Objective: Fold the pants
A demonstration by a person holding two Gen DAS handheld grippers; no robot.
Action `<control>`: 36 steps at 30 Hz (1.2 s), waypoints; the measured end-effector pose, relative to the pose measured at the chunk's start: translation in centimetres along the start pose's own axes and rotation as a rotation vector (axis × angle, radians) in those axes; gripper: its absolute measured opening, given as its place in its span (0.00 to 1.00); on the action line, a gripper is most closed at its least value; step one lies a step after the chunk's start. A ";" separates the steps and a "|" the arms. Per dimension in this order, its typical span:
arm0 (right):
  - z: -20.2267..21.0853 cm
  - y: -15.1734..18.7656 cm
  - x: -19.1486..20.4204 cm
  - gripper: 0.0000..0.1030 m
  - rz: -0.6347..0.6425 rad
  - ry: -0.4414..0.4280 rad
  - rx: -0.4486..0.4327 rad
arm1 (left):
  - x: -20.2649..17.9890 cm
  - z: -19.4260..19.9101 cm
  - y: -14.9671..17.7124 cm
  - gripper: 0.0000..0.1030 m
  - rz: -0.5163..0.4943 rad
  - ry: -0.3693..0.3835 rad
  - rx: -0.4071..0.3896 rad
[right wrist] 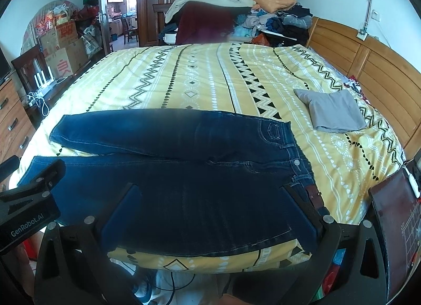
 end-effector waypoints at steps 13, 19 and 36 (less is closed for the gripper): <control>0.7 0.0 -0.4 1.00 -0.010 -0.002 -0.008 | -0.3 0.2 0.3 1.00 -0.010 0.006 0.002; 0.9 0.1 -1.0 1.00 -0.018 -0.001 -0.011 | -0.8 0.1 0.3 1.00 -0.016 0.009 0.009; 5.5 -3.2 -0.4 1.00 0.050 -0.032 -0.268 | 2.8 -1.1 0.5 1.00 0.029 -0.064 0.021</control>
Point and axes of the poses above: each gripper's, at about its wrist camera, not at the fingertips, and z roughly against the way its jaws point, x to its left, y to its underside, the point moved 6 cm from there along -z, roughly the way its jaws point, and after that the axes turned 13 degrees about -z, right-handed, at the moved point
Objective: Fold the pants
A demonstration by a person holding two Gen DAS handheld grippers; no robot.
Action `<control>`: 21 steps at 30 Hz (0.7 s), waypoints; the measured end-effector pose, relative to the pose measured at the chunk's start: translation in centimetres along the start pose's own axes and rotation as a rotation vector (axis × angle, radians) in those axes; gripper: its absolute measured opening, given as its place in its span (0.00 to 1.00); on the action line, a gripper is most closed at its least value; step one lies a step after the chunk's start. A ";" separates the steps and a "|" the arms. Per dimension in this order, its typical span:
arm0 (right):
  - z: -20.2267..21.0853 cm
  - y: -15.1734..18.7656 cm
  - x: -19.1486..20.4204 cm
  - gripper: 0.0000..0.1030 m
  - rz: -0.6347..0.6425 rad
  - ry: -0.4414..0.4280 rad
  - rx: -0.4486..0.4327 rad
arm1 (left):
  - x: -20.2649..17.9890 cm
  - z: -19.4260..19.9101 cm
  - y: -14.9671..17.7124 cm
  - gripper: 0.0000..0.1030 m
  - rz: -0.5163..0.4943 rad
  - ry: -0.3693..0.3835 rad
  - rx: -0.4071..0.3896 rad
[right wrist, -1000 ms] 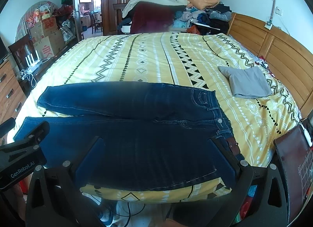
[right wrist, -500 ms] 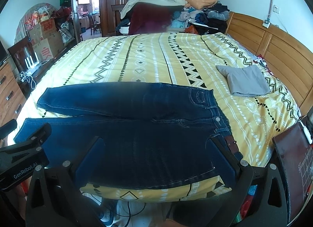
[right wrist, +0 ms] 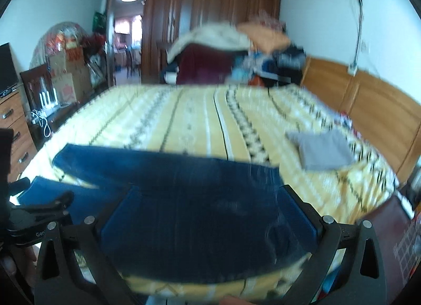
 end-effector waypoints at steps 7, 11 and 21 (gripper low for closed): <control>-0.5 -0.7 1.7 1.00 0.086 0.026 -0.130 | 6.3 -2.3 -0.1 1.00 0.083 -0.097 -0.016; -4.1 0.7 2.4 1.00 0.167 0.041 -0.050 | 14.0 -2.1 -3.2 1.00 0.178 -0.181 -0.150; -8.2 -4.0 3.1 1.00 0.154 -0.041 -0.114 | 37.7 2.1 -15.6 1.00 0.367 -0.612 -0.401</control>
Point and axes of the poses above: each gripper's, at about its wrist camera, not at the fingertips, and z roughly against the way its jaws point, x to its left, y to its underside, the point moved 6 cm from there along -z, roughly the way its jaws point, and after that the axes turned 13 degrees about -z, right-handed, at the moved point
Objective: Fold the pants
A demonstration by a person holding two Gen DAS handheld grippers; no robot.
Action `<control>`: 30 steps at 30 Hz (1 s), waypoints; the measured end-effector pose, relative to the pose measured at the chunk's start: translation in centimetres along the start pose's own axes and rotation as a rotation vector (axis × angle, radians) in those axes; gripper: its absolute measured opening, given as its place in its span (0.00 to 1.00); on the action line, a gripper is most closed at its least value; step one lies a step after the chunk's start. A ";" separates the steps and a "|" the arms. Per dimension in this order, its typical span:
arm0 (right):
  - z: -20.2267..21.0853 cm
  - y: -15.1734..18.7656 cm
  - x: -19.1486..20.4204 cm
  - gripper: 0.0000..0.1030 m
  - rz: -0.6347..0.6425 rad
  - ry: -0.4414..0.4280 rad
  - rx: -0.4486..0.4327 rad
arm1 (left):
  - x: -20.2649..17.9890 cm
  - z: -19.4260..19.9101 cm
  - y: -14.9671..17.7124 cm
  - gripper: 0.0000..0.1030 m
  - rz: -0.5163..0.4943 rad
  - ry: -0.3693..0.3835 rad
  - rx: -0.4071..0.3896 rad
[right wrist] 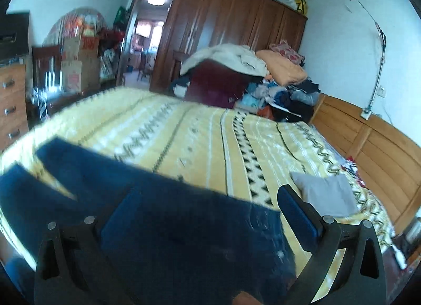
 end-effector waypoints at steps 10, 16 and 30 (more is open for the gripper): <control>-2.4 -8.6 0.7 1.00 -0.123 -0.108 -0.138 | -4.4 -5.5 5.6 1.00 -0.109 0.241 0.070; -9.7 -0.6 2.8 1.00 -0.108 -0.143 0.148 | -15.6 -10.2 19.6 1.00 -0.276 0.555 0.392; -17.9 12.0 5.7 1.00 -0.043 -0.143 0.429 | -24.5 -16.4 29.9 1.00 -0.341 0.755 0.691</control>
Point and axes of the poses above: each gripper's, at about its wrist camera, not at the fingertips, and z roughly against the way its jaws point, x to its left, y to its underside, the point moved 6 cm from there along -z, roughly the way its jaws point, and after that the axes turned 13 degrees about -z, right-handed, at the moved point
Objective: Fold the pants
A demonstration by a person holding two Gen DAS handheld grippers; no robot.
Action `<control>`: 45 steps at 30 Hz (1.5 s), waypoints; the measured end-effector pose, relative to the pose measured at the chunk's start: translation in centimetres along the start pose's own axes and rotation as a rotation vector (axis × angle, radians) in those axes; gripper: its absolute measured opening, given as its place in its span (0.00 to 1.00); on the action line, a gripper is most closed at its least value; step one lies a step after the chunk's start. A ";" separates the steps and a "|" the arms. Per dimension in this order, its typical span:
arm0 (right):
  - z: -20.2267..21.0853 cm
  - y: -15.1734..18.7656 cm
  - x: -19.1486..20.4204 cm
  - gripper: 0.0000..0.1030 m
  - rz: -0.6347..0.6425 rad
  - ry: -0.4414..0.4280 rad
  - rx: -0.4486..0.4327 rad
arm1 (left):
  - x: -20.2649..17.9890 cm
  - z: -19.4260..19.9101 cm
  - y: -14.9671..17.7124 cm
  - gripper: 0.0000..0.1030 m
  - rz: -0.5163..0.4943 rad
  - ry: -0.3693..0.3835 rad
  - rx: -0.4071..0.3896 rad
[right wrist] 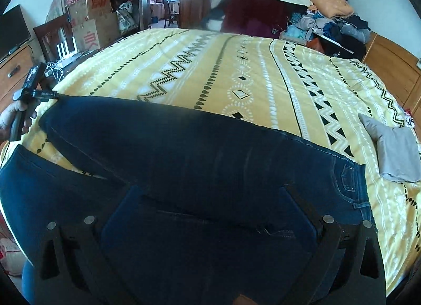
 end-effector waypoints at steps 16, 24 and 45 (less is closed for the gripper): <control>-2.5 -0.2 0.5 1.00 -0.009 -0.016 0.039 | -0.7 -2.2 -1.2 0.34 -0.066 0.030 0.004; -2.8 -1.1 -5.0 0.88 -0.037 0.015 0.061 | -0.5 -2.5 -1.4 0.20 -0.021 0.024 -0.020; -14.1 -6.4 -40.3 0.56 -0.348 0.167 0.324 | -0.9 -3.7 -1.1 0.20 -0.040 -0.046 -0.012</control>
Point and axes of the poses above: each gripper's, at about its wrist camera, not at the fingertips, and z roughly against the way its jaws point, x to its left, y to its underside, the point moved 6 cm from there along -z, roughly the way its jaws point, and after that the axes turned 13 degrees about -z, right-handed, at the moved point
